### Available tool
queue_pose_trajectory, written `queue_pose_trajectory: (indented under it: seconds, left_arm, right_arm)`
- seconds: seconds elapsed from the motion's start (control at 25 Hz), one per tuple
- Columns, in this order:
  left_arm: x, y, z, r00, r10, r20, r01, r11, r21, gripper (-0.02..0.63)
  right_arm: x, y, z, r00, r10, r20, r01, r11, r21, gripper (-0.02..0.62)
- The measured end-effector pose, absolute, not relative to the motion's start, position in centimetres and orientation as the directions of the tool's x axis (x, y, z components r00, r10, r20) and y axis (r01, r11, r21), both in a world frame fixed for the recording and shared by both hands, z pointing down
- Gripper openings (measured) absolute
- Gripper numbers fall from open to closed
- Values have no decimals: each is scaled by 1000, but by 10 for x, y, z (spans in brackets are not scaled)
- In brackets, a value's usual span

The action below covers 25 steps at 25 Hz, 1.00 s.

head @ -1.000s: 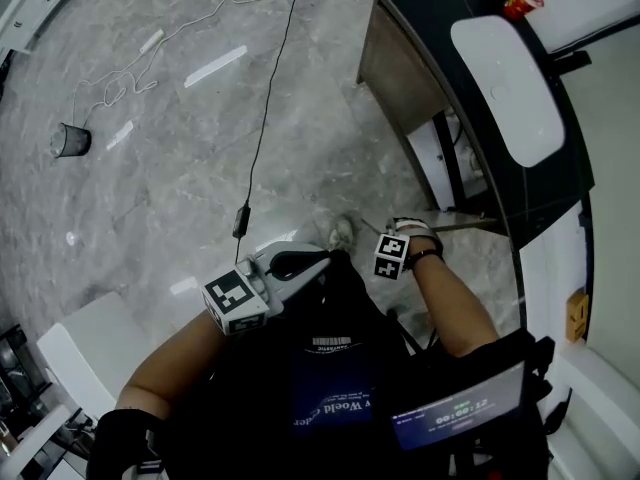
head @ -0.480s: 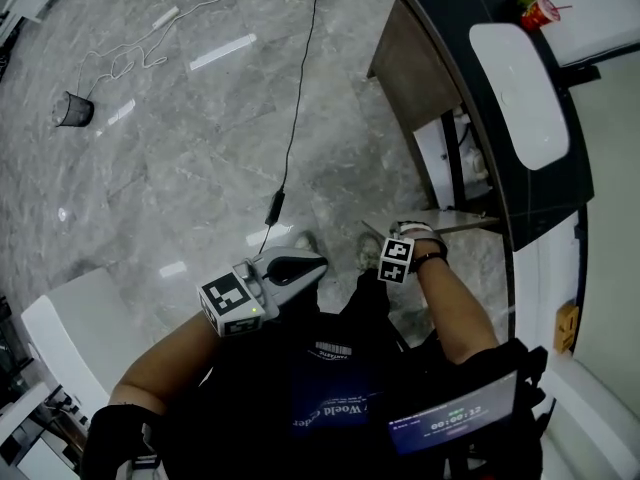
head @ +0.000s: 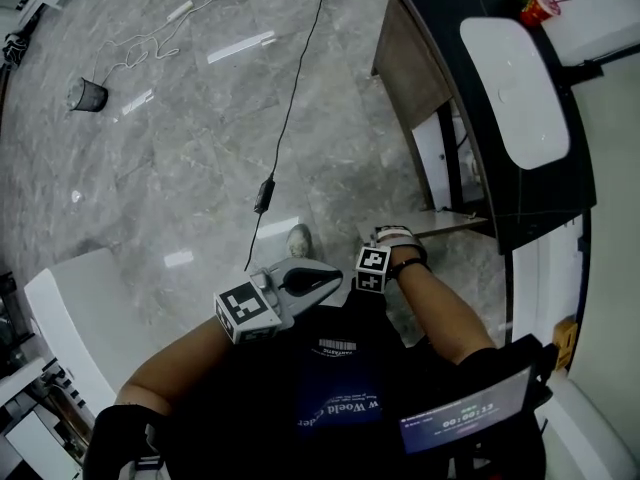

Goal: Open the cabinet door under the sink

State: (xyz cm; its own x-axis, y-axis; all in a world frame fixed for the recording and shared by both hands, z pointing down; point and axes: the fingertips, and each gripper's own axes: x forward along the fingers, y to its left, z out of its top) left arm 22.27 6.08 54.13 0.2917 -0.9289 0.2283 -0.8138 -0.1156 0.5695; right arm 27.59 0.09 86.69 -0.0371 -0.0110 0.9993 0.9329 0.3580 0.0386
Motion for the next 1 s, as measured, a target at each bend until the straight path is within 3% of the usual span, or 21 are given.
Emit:
queue_pose_trajectory:
  seconds: [1.0]
  left_arm:
    - [309, -2, 526, 48, -969, 241, -835, 93, 542, 2]
  right_arm:
    - [357, 17, 858, -100, 202, 974, 988, 136, 74, 80]
